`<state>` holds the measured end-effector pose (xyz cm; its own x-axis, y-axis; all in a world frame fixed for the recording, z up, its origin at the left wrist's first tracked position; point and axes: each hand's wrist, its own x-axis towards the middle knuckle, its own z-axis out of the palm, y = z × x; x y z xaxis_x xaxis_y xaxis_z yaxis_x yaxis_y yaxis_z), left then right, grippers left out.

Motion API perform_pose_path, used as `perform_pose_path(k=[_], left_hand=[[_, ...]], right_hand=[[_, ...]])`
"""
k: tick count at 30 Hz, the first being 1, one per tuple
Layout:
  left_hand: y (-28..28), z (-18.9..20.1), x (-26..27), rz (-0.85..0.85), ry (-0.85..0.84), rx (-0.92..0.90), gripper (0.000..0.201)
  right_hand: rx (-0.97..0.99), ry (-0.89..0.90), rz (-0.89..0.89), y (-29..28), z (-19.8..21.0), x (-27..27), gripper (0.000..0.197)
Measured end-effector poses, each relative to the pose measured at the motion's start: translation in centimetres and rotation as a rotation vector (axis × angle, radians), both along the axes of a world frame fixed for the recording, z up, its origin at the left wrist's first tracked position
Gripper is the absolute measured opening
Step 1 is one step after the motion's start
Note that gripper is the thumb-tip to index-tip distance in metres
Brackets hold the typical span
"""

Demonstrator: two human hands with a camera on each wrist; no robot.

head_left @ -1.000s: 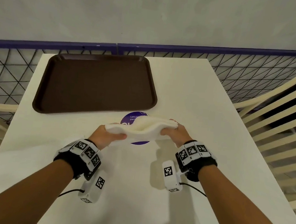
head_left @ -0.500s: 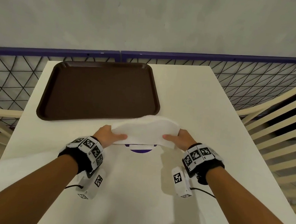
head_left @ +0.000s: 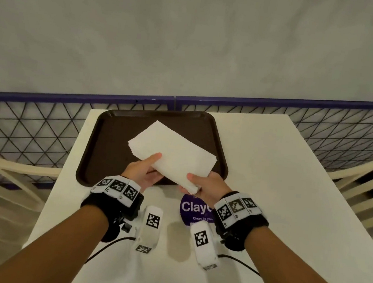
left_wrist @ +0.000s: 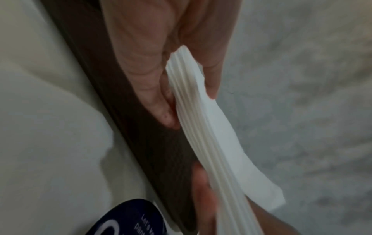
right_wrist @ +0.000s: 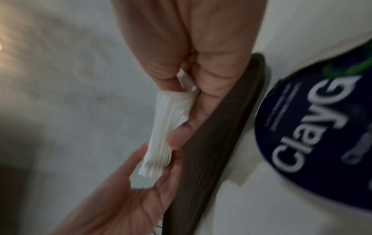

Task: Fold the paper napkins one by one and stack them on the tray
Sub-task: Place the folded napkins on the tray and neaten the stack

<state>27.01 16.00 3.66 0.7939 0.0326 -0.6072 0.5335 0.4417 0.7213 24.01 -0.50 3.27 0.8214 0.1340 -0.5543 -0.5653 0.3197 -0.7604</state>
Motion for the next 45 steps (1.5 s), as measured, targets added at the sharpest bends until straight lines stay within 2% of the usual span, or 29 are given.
perform_pose_path(k=[3, 6, 10, 12, 15, 20, 23, 27, 31, 34, 36, 39, 42, 45], left_hand=[[0.9, -0.3, 1.7, -0.015, 0.016, 0.041, 0.035], [2.5, -0.3, 4.2, -0.024, -0.024, 0.147, 0.042], [5.0, -0.7, 7.3, -0.175, -0.079, 0.306, 0.045], [6.1, -0.9, 8.7, -0.267, -0.083, 0.356, 0.052], [7.3, -1.1, 10.6, -0.343, -0.112, 0.409, 0.061], [8.6, -2.5, 12.3, -0.356, -0.099, 0.538, 0.067], [9.2, -3.9, 12.3, -0.362, -0.04, 0.626, 0.062], [9.7, -5.0, 12.4, -0.413, -0.065, 0.707, 0.053], [10.2, -4.6, 12.7, -0.443, -0.048, 0.795, 0.058], [10.7, -3.4, 11.9, -0.496, -0.046, 0.868, 0.057], [11.2, -2.3, 10.3, -0.449, -0.125, 0.959, 0.054], [12.2, -1.0, 6.3, -0.362, -0.225, 0.97, 0.041], [13.1, -0.8, 1.1, -0.387, -0.229, 0.933, 0.026], [13.5, -1.1, -3.7, -0.412, -0.174, 0.97, 0.013]], right_hand=[[-0.027, -0.008, -0.009, 3.4, -0.4, 1.5, 0.039], [-0.069, -0.015, -0.022, 5.1, -0.9, 3.3, 0.039], [-0.02, 0.008, -0.096, 5.5, -1.0, 7.2, 0.025], [-0.048, 0.051, -0.05, 5.5, -1.1, 9.3, 0.013], [-0.132, 0.089, 0.086, 6.0, -0.8, 11.5, 0.008], [-0.35, 0.056, 0.181, 7.5, -2.8, 14.5, 0.034], [-0.505, 0.069, 0.29, 8.5, -4.7, 15.3, 0.034], [-0.626, 0.026, 0.352, 8.9, -7.6, 16.1, 0.038], [-0.713, -0.038, 0.341, 9.7, -7.1, 16.3, 0.037], [-0.839, -0.081, 0.386, 10.2, -4.7, 15.0, 0.04], [-0.972, -0.141, 0.442, 10.2, -3.1, 13.4, 0.041], [-1.068, -0.275, 0.518, 10.5, -1.3, 9.7, 0.041], [-1.067, -0.372, 0.682, 12.0, -0.6, 5.7, 0.041], [-1.072, -0.465, 0.917, 14.0, -0.5, 2.1, 0.054]])
